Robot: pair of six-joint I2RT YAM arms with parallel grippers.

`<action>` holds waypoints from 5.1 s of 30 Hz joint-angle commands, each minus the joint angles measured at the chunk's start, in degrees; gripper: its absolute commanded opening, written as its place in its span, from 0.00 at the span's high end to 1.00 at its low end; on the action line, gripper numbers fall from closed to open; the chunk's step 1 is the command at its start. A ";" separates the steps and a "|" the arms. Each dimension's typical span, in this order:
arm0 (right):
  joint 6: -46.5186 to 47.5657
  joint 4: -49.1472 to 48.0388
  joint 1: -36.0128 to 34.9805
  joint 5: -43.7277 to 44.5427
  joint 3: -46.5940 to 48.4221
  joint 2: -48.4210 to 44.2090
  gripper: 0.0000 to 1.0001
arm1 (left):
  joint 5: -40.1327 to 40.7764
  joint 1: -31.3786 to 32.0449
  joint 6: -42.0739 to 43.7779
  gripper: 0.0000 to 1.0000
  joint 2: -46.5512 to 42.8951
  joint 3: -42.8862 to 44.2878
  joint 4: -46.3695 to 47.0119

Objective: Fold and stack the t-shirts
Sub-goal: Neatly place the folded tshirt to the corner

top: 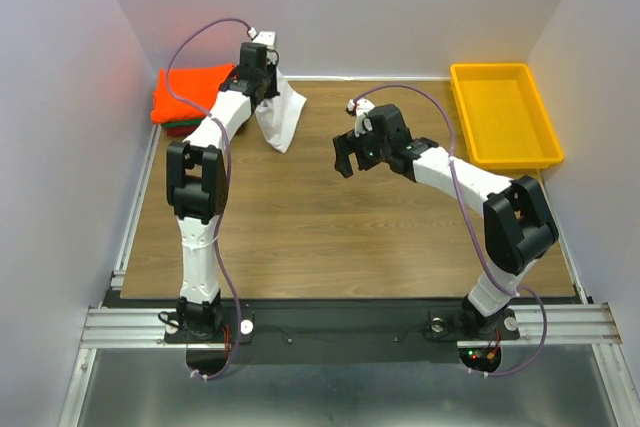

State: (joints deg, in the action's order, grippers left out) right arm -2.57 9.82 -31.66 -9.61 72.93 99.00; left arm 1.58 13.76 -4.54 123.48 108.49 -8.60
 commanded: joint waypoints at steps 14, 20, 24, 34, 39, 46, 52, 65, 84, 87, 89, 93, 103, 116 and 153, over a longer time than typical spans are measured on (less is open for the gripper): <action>1.78 -0.07 0.19 -0.24 -2.09 -2.06 0.00 | -1.05 -7.60 16.84 1.00 1.16 23.17 -8.45; 1.69 -0.07 0.19 -0.32 -2.09 -2.06 0.00 | -3.60 -8.57 16.75 1.00 -0.87 24.49 -8.36; 1.60 -0.07 0.19 -0.33 -2.26 -1.80 0.00 | -6.06 -9.01 15.17 1.00 -2.45 24.58 -8.63; 1.34 -0.07 0.19 -0.41 -2.09 -1.18 0.00 | -8.53 -10.51 12.62 1.00 -5.44 24.93 -7.39; 1.07 -0.07 0.11 -0.24 -2.00 -0.74 0.00 | -8.88 -11.91 12.71 1.00 -4.92 25.02 -7.48; 1.07 -0.07 0.19 -0.24 -1.74 0.14 0.00 | -11.25 -15.06 11.22 1.00 -2.37 24.84 -7.13; 1.07 -0.07 0.19 -0.06 -1.29 1.10 0.00 | -14.32 -18.15 9.11 1.00 0.62 23.79 -5.90; 0.90 0.55 0.19 -0.68 -0.50 2.25 0.00 | -18.37 -24.57 8.05 1.00 7.21 25.02 -6.08; 0.11 1.95 0.19 -1.29 1.43 3.83 0.00 | -12.22 -29.05 14.29 0.40 11.78 30.54 -6.69; 0.28 1.95 0.11 -1.03 1.25 3.57 0.00 | -11.70 -29.67 15.25 0.28 10.82 31.26 -7.04; 0.28 2.04 0.11 -0.85 1.08 3.39 0.00 | -11.25 -29.84 16.92 0.27 9.15 30.82 -6.78; 0.28 1.95 0.19 -1.12 0.90 2.96 0.00 | -12.29 -30.28 18.16 0.28 4.94 28.28 -6.69; 0.55 1.95 0.19 -1.55 -1.20 0.41 0.00 | -26.98 -32.04 16.66 0.69 -9.03 8.33 -5.99; 1.16 1.95 0.11 -0.42 -2.61 0.14 0.00 | -24.80 -34.68 15.87 0.79 -5.80 1.03 -7.22; 4.59 6.86 14.41 3.55 -11.05 -23.39 0.00 | -11.36 -23.89 22.38 0.03 -30.83 3.07 -20.49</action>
State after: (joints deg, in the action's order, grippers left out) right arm 1.32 14.66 -21.04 -6.39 63.09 80.82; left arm -11.35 -17.04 16.10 97.23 113.82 -24.97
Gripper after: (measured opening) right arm 0.999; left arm 0.971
